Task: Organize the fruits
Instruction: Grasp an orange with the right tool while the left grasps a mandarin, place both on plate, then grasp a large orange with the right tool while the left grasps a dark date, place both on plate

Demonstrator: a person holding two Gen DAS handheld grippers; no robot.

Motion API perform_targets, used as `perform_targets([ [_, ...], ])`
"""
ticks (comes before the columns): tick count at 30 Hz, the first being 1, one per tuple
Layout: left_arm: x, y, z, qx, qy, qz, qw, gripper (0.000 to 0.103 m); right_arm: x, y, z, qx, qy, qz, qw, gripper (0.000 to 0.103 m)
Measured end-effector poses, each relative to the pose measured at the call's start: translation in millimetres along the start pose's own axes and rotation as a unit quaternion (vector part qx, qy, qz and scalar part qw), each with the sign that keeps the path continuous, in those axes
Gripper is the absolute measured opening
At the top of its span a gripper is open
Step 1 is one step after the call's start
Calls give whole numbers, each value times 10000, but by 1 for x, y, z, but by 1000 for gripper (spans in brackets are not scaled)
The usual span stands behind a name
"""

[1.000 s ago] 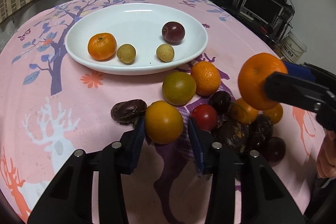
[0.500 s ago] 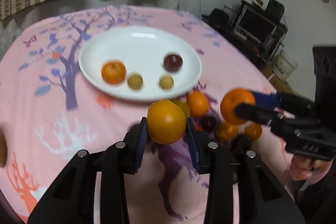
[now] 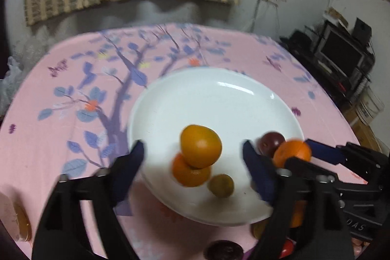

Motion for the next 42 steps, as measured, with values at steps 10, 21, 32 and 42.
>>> perform_targets([
  [10, -60, -3, -47, 354, -206, -95, 9991, 93, -68, -25, -23, 187, -539, 84, 9983, 59],
  [21, -62, -21, -102, 800, 87, -254, 9964, 93, -25, -6, -69, -23, 444, 384, 9983, 58],
  [32, -59, -17, -101, 660, 186, -394, 9969, 93, 7, -17, -84, 549, 879, 782, 9915, 47],
  [42, -46, -27, -110, 1010, 316, -432, 9934, 76, -13, -27, -77, 940, 751, 955, 9881, 36],
])
Point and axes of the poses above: each gripper's, at about its wrist camera, not at the fingertips, and x roughly the way its jaws point, y to its left, z to its top, the point moved 8 cm from there along x, roughly the way its jaws point, and after that the axes turned 3 degrees about y, right-handed, at the moved point
